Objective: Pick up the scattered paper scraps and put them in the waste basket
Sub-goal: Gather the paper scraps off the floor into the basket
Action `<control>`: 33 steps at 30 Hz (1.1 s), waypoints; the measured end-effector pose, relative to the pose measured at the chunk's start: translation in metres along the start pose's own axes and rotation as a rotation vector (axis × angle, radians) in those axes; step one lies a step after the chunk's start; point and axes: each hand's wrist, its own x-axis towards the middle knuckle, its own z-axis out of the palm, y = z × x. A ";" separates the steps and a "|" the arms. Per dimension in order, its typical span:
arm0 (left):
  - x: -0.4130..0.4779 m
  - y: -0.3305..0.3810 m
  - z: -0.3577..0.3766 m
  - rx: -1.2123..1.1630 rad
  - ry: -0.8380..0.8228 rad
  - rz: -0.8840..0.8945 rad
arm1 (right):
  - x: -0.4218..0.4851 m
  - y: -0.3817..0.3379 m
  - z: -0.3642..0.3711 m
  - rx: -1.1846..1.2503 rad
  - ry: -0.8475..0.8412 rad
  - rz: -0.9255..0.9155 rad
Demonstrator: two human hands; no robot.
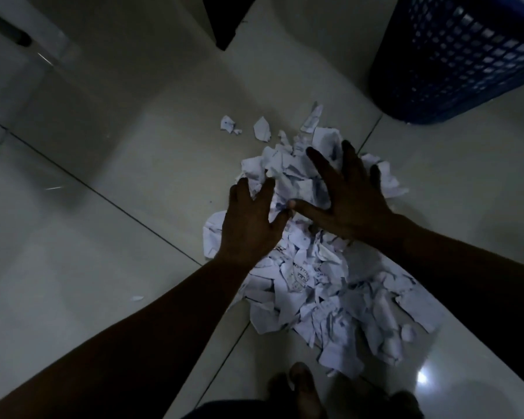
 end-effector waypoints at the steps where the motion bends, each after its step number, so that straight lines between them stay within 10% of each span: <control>1: 0.000 0.000 0.001 0.007 -0.001 0.010 | 0.006 -0.004 0.001 -0.019 -0.012 -0.005; 14: 0.003 0.013 0.001 -0.071 -0.101 -0.049 | -0.008 0.004 0.016 -0.157 -0.120 -0.136; 33: 0.070 0.088 -0.088 -0.651 -0.084 -0.415 | -0.014 -0.006 -0.119 0.506 0.278 -0.051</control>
